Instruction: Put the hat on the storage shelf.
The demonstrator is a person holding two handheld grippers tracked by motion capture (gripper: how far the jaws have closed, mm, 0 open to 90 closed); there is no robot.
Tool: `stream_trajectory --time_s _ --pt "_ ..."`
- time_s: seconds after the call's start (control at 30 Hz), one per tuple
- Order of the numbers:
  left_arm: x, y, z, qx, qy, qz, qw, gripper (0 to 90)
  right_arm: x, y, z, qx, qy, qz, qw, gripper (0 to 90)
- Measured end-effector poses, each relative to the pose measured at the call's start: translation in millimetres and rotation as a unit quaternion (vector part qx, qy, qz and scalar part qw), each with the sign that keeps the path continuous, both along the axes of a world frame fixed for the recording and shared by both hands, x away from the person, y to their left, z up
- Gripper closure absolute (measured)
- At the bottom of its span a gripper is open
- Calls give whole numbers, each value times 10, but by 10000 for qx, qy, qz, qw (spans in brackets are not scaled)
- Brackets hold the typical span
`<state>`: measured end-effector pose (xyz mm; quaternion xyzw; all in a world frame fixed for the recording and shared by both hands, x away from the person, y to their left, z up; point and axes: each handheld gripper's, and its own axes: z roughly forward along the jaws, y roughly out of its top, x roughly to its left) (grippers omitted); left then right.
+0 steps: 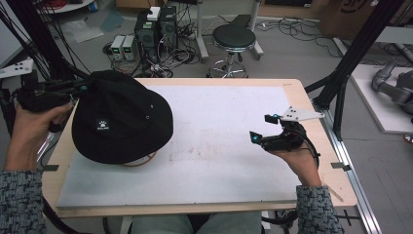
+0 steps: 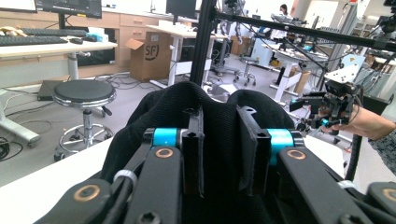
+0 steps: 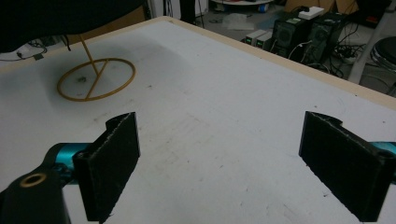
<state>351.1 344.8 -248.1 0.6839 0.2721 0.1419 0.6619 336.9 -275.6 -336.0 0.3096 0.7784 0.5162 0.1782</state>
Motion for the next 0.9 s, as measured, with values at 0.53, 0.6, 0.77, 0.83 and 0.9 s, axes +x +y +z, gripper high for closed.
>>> stream_trajectory --time_s 0.53,0.6,0.77,0.83,0.9 --pt "-80 19 -122 -8 -71 272 9996 556 28 -6 11 46 8 -5 10000 121" --pt "-90 29 -122 -8 -56 336 9994 502 39 -1 12 53 -16 19 10000 122" --pt "-161 70 -93 -103 -173 464 9987 446 62 15 13 58 -15 48 10000 121" --pt "-202 81 -79 -52 -223 569 9981 427 75 18 13 76 2 55 10000 121" --pt "-243 88 -77 -42 -276 693 9972 412 86 19 13 75 -6 55 10000 121"
